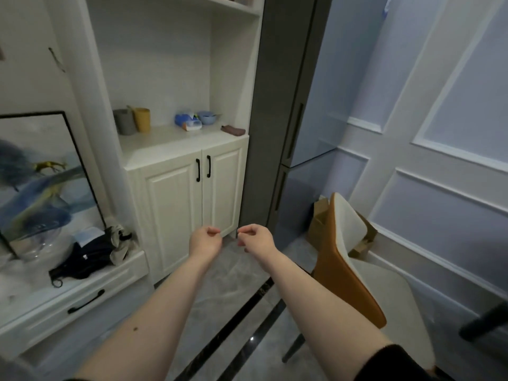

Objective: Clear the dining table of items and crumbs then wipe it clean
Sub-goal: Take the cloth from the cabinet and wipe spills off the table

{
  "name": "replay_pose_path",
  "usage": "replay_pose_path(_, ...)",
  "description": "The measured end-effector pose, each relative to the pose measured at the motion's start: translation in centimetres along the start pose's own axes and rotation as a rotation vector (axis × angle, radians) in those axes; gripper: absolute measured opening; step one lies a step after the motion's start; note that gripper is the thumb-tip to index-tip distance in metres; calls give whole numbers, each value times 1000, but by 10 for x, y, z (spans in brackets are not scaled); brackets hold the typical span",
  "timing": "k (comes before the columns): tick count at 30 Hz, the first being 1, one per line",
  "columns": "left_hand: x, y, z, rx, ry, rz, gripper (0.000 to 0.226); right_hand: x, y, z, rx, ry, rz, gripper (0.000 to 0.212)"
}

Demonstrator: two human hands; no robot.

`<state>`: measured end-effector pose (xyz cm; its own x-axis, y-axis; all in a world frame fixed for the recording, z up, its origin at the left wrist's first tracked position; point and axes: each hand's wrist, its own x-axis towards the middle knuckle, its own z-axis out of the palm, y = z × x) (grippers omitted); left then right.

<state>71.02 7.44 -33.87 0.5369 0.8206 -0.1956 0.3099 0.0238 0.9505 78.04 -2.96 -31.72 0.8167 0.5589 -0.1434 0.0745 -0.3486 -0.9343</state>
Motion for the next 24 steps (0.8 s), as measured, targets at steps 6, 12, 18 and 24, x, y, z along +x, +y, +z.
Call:
replay_pose_path(6, 123, 52, 37, 5, 10, 30, 15, 146, -35, 0, 57, -5, -9, 15)
replay_pose_path(12, 236, 120, 64, 54, 1, 108, 13, 275, -80, -12, 42, 20, -62, 14)
replay_pose_path(18, 341, 149, 84, 45, -7, 130, 14, 380, -98, -7, 22, 29, -71, 14)
replay_pose_path(24, 463, 173, 104, 58, -49, 142, 16, 501, -116, 13, 32, 63, -67, 13)
